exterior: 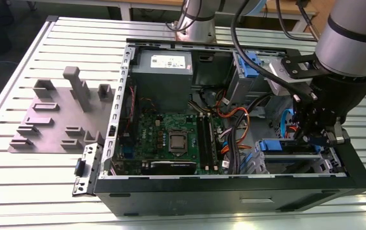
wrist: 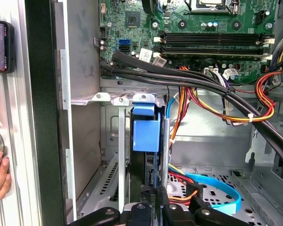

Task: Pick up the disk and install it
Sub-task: 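Insert the first disk wire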

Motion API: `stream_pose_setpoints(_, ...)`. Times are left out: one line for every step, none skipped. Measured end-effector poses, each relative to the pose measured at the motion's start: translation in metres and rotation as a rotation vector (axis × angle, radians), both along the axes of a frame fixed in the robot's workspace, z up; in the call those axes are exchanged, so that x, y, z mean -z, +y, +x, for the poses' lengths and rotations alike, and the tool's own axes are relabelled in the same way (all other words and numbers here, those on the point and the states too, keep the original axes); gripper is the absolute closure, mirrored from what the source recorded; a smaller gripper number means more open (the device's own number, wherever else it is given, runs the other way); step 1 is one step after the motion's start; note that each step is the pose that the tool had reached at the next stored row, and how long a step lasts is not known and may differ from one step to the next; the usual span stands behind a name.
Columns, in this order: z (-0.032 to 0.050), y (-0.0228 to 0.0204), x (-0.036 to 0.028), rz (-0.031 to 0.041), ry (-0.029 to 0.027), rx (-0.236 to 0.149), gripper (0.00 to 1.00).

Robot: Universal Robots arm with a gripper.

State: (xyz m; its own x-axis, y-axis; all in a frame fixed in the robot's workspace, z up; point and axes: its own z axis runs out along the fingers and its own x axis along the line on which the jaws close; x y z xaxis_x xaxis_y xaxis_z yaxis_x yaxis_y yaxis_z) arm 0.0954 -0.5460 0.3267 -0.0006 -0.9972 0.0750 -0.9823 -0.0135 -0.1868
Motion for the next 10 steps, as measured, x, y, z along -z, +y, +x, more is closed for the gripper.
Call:
stream_pose_setpoints(0.0, 0.0, 0.0007, -0.0001, 0.0, 0.0, 0.84)
stream_pose_setpoints(0.0, 0.0, 0.0015, -0.0001, 0.0, 0.0, 0.84)
stream_pose_setpoints(0.0, 0.0, 0.002, -0.0006, 0.0, 0.0, 0.84)
stream_pose_setpoints(0.0, 0.0, 0.0024, -0.0009, 0.0001, 0.0, 0.84)
stream_pose_setpoints(0.0, 0.0, 0.0025, -0.0008, 0.0001, 0.0, 0.84)
stream_pose_setpoints(0.0, 0.0, 0.0026, -0.0007, 0.0001, 0.0, 0.84)
stream_pose_setpoints(0.0, 0.0, 0.0029, -0.0002, 0.0001, 0.0, 0.84)
stream_pose_setpoints(0.0, 0.0, 0.0029, -0.0001, 0.0, 0.0, 0.84)
stream_pose_setpoints(0.0, 0.0, 0.0029, -0.0001, 0.0, 0.0, 0.84)
stream_pose_setpoints(0.0, 0.0, 0.0029, -0.0001, 0.0, 0.0, 0.84)
